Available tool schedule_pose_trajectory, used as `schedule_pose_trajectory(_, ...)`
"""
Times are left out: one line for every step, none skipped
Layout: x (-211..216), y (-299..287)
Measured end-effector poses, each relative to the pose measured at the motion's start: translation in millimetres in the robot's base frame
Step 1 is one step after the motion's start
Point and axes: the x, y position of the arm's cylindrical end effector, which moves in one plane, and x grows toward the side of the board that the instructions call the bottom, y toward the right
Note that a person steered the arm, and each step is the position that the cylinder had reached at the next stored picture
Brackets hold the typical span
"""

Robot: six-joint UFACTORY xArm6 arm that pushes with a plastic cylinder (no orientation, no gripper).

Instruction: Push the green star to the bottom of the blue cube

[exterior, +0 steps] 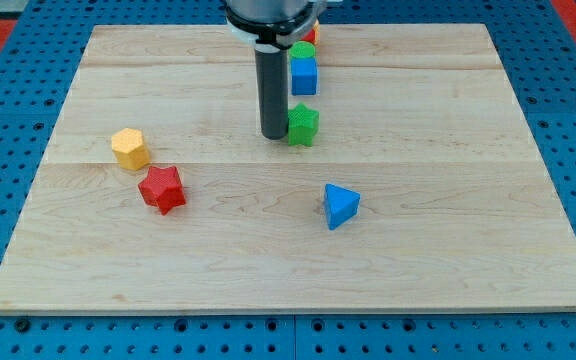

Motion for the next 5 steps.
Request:
schedule_pose_trajectory(36, 1)
schedule_pose_trajectory(30, 38)
schedule_pose_trajectory(16, 42)
schedule_pose_trajectory(26, 30)
schedule_pose_trajectory(27, 18)
